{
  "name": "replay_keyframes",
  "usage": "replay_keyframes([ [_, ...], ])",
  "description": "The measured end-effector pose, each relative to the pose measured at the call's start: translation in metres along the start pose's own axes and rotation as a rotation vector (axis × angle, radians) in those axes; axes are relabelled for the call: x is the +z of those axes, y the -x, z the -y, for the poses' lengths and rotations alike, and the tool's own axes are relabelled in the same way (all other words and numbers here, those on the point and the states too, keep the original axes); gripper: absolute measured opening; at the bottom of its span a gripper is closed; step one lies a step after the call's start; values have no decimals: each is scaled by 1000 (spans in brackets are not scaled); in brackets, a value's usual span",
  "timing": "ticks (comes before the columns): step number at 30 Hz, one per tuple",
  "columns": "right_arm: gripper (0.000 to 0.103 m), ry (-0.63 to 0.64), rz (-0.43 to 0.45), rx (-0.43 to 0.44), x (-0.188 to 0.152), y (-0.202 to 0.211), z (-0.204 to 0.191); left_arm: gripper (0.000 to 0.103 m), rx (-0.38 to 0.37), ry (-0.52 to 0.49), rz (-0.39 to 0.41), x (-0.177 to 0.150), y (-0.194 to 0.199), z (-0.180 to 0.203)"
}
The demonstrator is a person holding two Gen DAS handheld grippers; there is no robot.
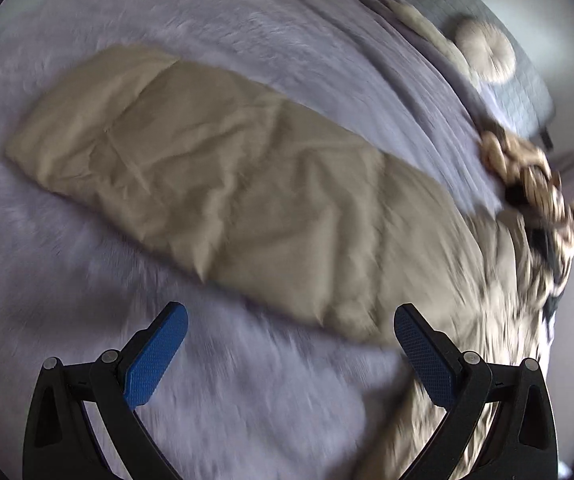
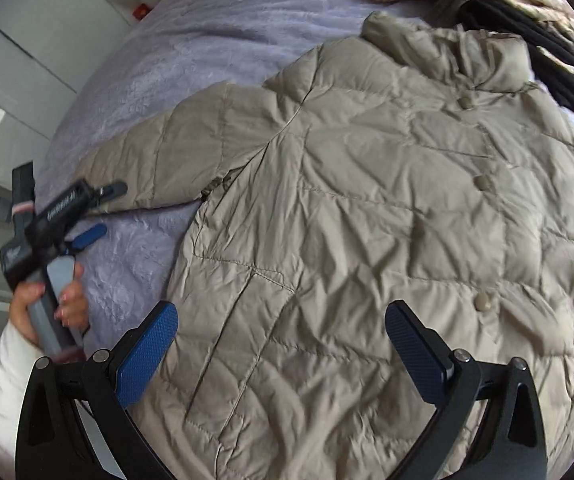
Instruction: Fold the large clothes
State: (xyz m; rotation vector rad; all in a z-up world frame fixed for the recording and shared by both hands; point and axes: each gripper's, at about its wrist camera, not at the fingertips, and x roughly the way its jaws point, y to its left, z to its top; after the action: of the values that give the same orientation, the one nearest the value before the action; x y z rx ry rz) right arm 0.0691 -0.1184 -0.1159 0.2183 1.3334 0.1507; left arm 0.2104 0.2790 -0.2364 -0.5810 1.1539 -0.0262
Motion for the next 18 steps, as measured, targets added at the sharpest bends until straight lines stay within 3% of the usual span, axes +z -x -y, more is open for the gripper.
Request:
replay_keyframes([
  [2, 103, 9, -9, 17, 6, -10, -3, 103, -14, 47, 19, 14, -11, -15],
  [6, 103, 28, 54, 33, 26, -18, -9, 103, -16, 104, 88, 44, -17, -30],
  [9, 103, 42, 70, 44, 48, -32, -17, 99, 62, 135, 168, 62, -17, -35],
  [10, 103, 46, 73, 51, 55, -35, -21, 80, 98, 152, 192, 67, -16, -38],
  [11, 103, 49, 87, 60, 63, -41, -25, 53, 114, 159, 194, 70, -18, -39],
  [12, 103, 52, 103, 64, 72, -46, -30, 38, 103, 152, 190, 74, -19, -41],
  [13, 103, 54, 113, 70, 78, -50, -34, 10, 53, 138, 184, 76, -20, -43],
  [14, 103, 51, 124, 75, 85, -55, -38, 8, 19, 135, 177, 78, -19, -45],
  [16, 102, 33, 149, 77, 95, -65, -43, 8, 27, 104, 196, 80, -11, -40],
  [17, 92, 18, 159, 90, 100, -70, -45, 8, 28, 77, 217, 81, -2, -36],
  [18, 63, -3, 157, 113, 103, -76, -43, 8, 25, 59, 231, 82, 5, -33],
])
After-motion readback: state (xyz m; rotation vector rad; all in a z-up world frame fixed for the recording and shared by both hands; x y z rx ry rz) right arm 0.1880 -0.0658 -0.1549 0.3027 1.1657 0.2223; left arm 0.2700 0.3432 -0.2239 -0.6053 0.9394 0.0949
